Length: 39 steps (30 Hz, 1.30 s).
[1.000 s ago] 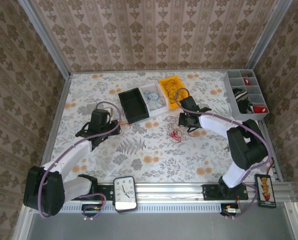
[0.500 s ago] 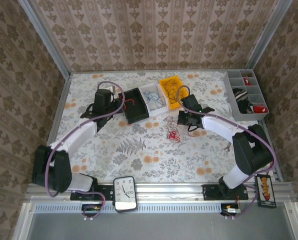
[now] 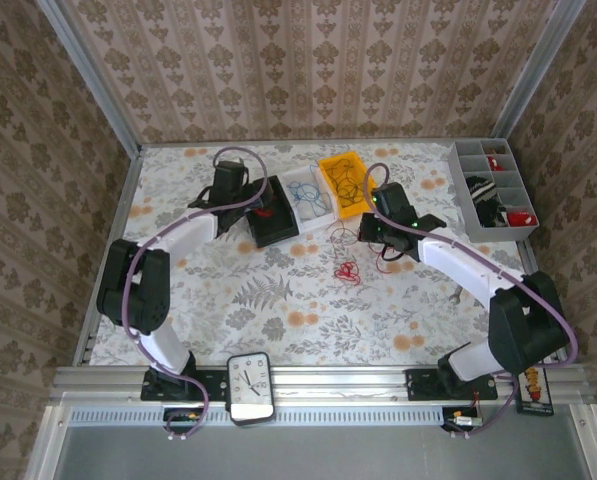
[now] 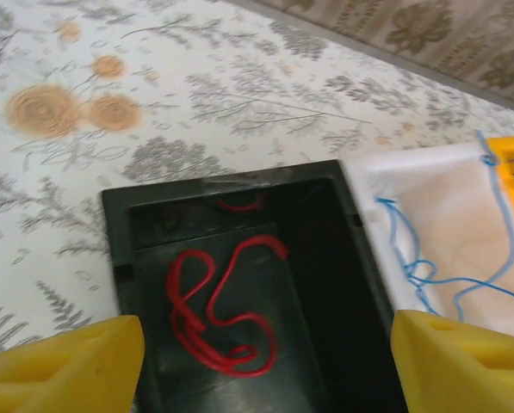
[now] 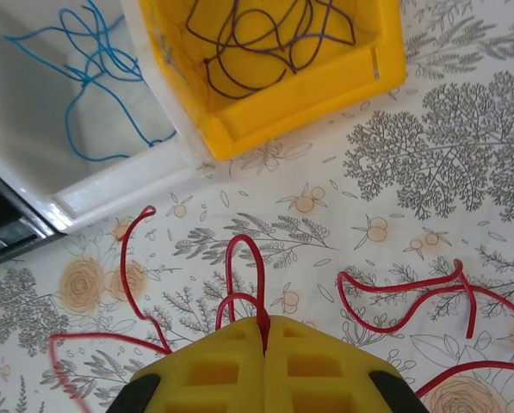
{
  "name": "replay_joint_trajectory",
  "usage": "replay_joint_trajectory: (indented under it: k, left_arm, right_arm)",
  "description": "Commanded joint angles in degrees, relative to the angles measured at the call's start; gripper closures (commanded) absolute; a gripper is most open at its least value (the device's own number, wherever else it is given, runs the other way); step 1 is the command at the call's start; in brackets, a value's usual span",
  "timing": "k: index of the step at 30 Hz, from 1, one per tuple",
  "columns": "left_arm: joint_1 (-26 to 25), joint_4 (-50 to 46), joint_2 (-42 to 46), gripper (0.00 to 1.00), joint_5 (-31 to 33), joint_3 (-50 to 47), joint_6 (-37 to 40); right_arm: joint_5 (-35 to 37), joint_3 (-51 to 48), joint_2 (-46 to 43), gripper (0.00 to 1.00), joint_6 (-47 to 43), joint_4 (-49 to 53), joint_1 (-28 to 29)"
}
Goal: Untangle the cables
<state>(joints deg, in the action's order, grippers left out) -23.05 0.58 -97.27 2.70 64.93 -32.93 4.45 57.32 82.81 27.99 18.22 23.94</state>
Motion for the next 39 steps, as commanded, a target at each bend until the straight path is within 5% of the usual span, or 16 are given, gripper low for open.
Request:
replay_joint_trajectory:
  k: [1, 5, 13, 20, 32, 35, 37, 39]
  left_arm:
    - [-1.18, 4.12, 4.18, 0.2, -0.28, 0.79, 0.91]
    - [-1.21, 2.35, 10.26, 0.18, 7.8, -3.53, -4.39]
    - [0.57, -18.09, 24.91, 0.16, 27.36, -15.77, -22.36]
    - [1.95, -28.22, 32.69, 0.16, 29.23, -21.41, -28.48]
    - [3.27, -32.31, 37.99, 0.15, 30.17, -20.24, -25.72]
    - [3.36, -31.6, 37.56, 0.15, 29.7, -19.93, -24.92]
    - [3.38, -30.51, 36.8, 0.14, 28.7, -19.55, -23.64]
    - [3.29, -28.61, 35.8, 0.14, 27.4, -19.23, -21.69]
  right_arm:
    - [-0.84, 2.21, -2.58, 1.0, -2.06, 0.9, 0.4]
    - [-3.74, 5.05, -2.69, 1.0, -2.49, 0.79, 0.86]
    - [-5.23, 17.51, 6.16, 1.0, -2.0, 2.49, 5.72]
    - [-6.96, 35.49, 23.54, 1.0, -0.19, 4.66, 7.5]
    - [-2.14, 69.29, 50.74, 0.99, -1.42, 16.97, 10.27]
    - [-2.54, 73.05, 53.33, 0.89, -2.87, 19.13, 11.36]
    - [-3.66, 71.72, 52.06, 0.69, -4.24, 18.47, 11.89]
    - [-3.9, 68.09, 48.82, 0.61, -5.14, 16.43, 11.83]
